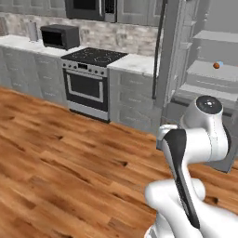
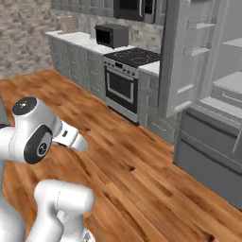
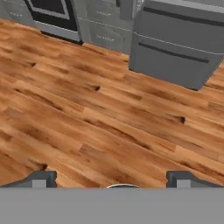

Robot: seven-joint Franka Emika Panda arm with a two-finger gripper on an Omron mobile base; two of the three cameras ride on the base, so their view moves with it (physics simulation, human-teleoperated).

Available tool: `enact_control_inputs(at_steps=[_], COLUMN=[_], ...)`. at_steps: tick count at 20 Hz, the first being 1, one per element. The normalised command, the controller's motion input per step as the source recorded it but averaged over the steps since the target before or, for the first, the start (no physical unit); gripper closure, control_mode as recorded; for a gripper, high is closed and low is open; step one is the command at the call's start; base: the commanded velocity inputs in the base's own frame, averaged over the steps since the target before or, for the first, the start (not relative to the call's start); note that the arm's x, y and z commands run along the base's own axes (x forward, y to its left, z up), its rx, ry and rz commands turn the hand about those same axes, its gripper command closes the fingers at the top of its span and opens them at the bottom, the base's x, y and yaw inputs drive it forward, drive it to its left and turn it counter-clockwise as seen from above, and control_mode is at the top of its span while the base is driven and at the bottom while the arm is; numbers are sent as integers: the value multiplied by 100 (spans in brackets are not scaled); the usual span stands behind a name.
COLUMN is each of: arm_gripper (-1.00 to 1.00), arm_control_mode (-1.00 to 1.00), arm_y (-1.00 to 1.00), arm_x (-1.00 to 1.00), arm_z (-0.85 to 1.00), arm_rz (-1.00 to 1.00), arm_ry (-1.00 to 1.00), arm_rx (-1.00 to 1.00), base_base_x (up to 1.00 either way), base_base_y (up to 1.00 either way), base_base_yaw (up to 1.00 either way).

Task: Pick the mango and tangerine from the fridge and place them on the plate next to the blender to make a fruit smoothie.

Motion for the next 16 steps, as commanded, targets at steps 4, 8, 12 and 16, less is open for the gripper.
enact_control_inputs(at_steps=[4,8,12,16], arm_gripper=[-100,-100,-100,-100], arm_control_mode=[100,100,100,100], arm_y=[0,0,0,0], arm_x=[0,0,0,0], arm_z=[0,0,0,0], arm_rz=[0,0,0,0], arm_ry=[0,0,0,0], arm_rx=[0,0,0,0], base_base_x=[69,81,100,100], base_base_y=[-2,2,29,36], base_base_yaw=[-65,-60,-48,-44])
